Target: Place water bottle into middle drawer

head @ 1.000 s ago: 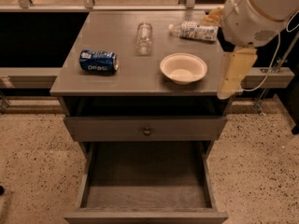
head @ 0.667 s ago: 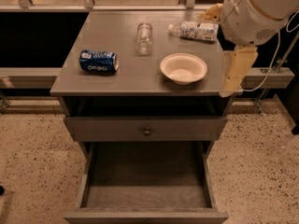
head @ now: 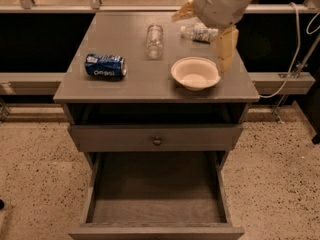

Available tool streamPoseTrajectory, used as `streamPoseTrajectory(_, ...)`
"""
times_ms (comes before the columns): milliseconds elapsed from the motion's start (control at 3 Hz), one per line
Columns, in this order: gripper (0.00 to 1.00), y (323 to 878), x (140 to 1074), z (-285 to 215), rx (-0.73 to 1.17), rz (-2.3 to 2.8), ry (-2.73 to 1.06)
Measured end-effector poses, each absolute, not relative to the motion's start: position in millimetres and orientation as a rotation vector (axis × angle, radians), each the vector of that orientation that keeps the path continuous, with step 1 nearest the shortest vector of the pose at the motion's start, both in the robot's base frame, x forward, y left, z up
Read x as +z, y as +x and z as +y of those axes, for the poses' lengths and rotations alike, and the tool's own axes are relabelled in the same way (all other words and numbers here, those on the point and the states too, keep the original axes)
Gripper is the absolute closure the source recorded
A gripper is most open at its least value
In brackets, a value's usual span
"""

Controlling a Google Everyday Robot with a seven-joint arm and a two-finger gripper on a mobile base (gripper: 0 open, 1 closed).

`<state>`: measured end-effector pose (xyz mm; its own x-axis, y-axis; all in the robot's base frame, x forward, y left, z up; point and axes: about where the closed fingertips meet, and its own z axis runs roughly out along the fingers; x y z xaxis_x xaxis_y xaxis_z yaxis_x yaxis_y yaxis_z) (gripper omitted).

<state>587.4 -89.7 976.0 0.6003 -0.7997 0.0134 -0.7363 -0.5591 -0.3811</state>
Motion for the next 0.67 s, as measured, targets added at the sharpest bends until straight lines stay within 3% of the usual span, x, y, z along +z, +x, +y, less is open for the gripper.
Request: streamPoseTrajectory(667, 0.0, 602, 979, -83, -0.311, 1.149, -2.555)
